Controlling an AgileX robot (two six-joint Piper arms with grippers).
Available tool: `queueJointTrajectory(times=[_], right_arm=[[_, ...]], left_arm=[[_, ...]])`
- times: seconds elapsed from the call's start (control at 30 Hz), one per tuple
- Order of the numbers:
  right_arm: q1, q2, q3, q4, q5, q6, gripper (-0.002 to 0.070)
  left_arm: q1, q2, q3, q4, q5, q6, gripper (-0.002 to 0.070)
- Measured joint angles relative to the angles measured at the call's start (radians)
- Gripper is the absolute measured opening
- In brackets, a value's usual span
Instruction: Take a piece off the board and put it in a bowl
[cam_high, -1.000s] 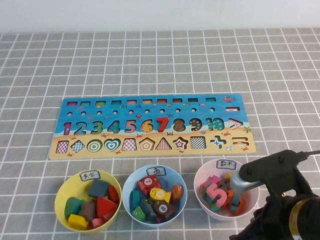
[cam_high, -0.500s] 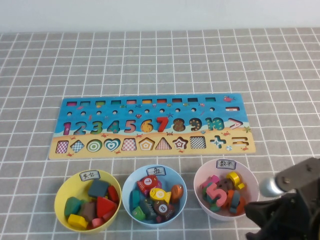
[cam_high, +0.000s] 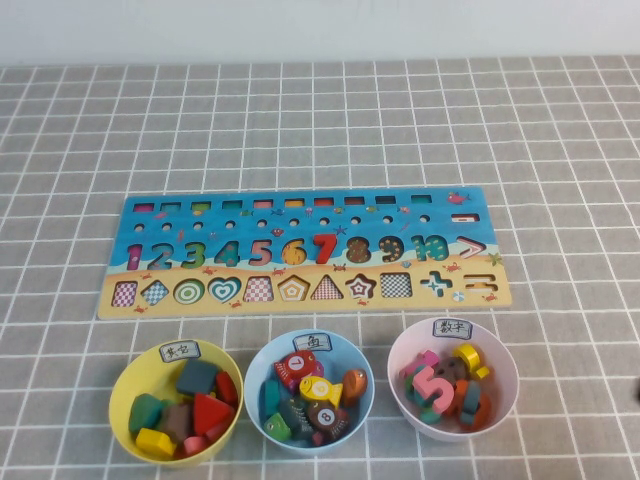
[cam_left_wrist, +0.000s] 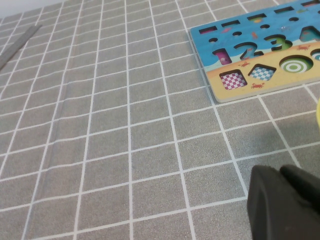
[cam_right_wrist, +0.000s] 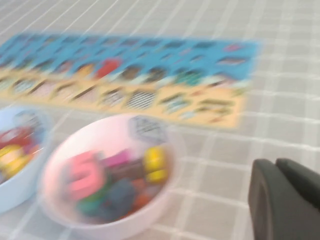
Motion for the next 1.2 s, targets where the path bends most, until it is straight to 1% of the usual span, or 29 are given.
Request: queueJointTrajectory(times=[0.13,0.23,0.3,0.47,0.6,0.93,1.07,1.1,1.13,1.17,1.2], right_arm=[[-0.197,-0.197,0.079,-0.042,-0.011,0.014,-0.0017],[-0.29,-0.324,0.084,-0.137,-0.002,0.075,-0.0017],[-0.323,-0.392,0.084,-0.172,0.013,0.106,-0.0017],[-0.349,-0.536,0.084,-0.235,0.1,0.214,-0.0017],[-0.349,-0.613,0.084,-0.282,0.134,0.25,-0.0017],[-0.349,-0.621,0.084,-0.299,0.161,0.307,-0.0017],[-0.348,-0.621,0.084,-0.272,0.161,0.319,-0.0017],[-0.348,-0.621,0.084,-0.254,0.161,0.304,-0.0017],[-0.348,-0.621,0.084,-0.202,0.161,0.254,-0.0017],[-0.348,-0.621,0.084,-0.114,0.163,0.161,-0.0017],[-0.343,-0.621,0.084,0.0,0.166,0.029,-0.0017]], left_arm=[[0.0,0.0,0.0,0.0,0.0,0.0,-0.0001],[0.0,0.0,0.0,0.0,0.0,0.0,-0.0001],[0.0,0.0,0.0,0.0,0.0,0.0,-0.0001],[0.0,0.0,0.0,0.0,0.0,0.0,-0.0001],[0.0,0.0,0.0,0.0,0.0,0.0,-0.0001],[0.0,0.0,0.0,0.0,0.0,0.0,-0.0001],[0.0,0.0,0.0,0.0,0.0,0.0,-0.0001],[0.0,0.0,0.0,0.0,0.0,0.0,-0.0001],[0.0,0.0,0.0,0.0,0.0,0.0,-0.0001],[0.0,0.0,0.0,0.0,0.0,0.0,-0.0001],[0.0,0.0,0.0,0.0,0.0,0.0,-0.0001]])
